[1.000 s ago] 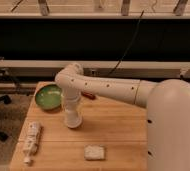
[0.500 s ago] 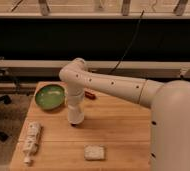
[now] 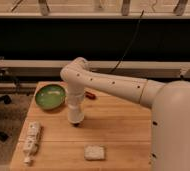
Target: Place the ceramic cup over the eraser
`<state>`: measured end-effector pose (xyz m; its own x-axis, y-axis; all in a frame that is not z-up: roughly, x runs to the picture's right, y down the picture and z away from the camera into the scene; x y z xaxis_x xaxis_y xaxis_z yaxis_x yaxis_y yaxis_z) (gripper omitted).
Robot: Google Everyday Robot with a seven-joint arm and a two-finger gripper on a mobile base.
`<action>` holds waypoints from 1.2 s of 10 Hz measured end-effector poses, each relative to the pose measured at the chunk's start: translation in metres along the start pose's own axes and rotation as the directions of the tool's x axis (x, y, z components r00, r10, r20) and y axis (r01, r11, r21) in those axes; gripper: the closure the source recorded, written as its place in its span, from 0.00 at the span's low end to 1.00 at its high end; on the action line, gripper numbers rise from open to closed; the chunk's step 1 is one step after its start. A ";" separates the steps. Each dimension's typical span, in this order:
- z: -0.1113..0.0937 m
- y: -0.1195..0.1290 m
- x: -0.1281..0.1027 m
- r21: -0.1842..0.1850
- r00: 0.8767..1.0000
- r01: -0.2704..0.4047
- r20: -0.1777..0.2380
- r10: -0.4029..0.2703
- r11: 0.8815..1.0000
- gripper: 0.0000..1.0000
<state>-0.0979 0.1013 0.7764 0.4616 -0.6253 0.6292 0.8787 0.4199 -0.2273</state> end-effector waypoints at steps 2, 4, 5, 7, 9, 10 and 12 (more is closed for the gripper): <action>0.003 0.004 -0.001 -0.024 1.000 0.015 0.006 -0.015 1.000 0.51; 0.005 0.000 -0.004 -0.027 0.999 0.029 0.019 -0.029 0.999 0.65; 0.006 0.001 -0.004 -0.032 0.999 0.031 0.025 -0.031 0.999 0.64; 0.007 0.003 -0.003 -0.036 0.999 0.028 0.029 -0.027 0.999 0.49; 0.003 0.003 -0.003 -0.037 0.999 0.029 0.018 -0.028 0.999 0.28; -0.004 0.003 -0.002 -0.032 1.000 0.025 0.008 -0.025 0.999 0.22; -0.019 0.004 0.000 -0.025 1.000 0.017 -0.004 -0.018 1.000 0.20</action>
